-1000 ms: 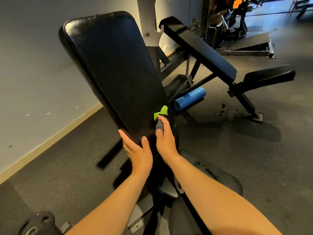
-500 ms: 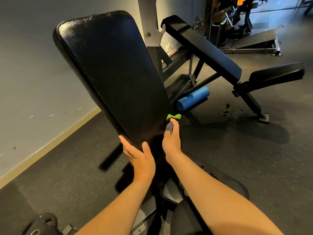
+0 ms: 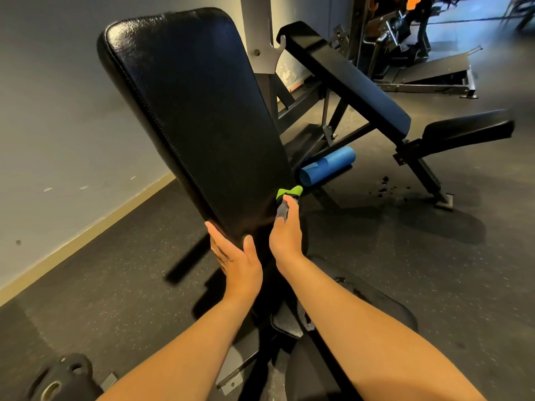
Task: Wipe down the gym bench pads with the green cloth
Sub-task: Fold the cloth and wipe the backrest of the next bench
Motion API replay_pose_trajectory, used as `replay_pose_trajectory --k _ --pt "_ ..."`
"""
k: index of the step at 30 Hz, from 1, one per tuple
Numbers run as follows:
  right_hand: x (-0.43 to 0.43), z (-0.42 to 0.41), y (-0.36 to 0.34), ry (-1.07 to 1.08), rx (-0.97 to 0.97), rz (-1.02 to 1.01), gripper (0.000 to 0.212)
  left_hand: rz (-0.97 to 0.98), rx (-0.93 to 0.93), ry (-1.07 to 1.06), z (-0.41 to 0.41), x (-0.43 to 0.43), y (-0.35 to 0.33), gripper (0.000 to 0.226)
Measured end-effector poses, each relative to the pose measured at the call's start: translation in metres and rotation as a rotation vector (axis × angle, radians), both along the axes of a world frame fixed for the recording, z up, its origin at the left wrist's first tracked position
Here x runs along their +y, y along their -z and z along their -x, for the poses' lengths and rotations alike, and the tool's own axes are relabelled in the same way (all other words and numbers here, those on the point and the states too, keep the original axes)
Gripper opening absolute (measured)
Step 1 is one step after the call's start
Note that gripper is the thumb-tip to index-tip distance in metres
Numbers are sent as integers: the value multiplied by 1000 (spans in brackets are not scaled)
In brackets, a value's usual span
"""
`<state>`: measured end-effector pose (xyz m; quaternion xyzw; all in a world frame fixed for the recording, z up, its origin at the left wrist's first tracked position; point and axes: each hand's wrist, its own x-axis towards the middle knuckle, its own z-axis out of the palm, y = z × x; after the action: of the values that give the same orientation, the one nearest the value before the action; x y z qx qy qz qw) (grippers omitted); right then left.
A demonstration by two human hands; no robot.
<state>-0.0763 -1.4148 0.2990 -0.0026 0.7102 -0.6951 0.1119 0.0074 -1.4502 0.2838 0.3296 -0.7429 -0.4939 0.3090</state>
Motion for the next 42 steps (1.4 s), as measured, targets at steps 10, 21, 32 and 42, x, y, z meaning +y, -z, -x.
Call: replay_pose_trajectory --k 10,21,32,42 --pt "17 -37 -13 -309 327 -23 47 -68 8 111 -14 -11 -16 88" --pt "-23 -40 -92 -371 512 33 51 -24 58 117 -23 -53 -69 66" --pt "4 -69 -17 -206 57 -46 56 19 13 162 -33 -54 -66 72" --pt "-24 -71 -82 -355 424 40 48 43 24 210 -34 -61 -64 73"
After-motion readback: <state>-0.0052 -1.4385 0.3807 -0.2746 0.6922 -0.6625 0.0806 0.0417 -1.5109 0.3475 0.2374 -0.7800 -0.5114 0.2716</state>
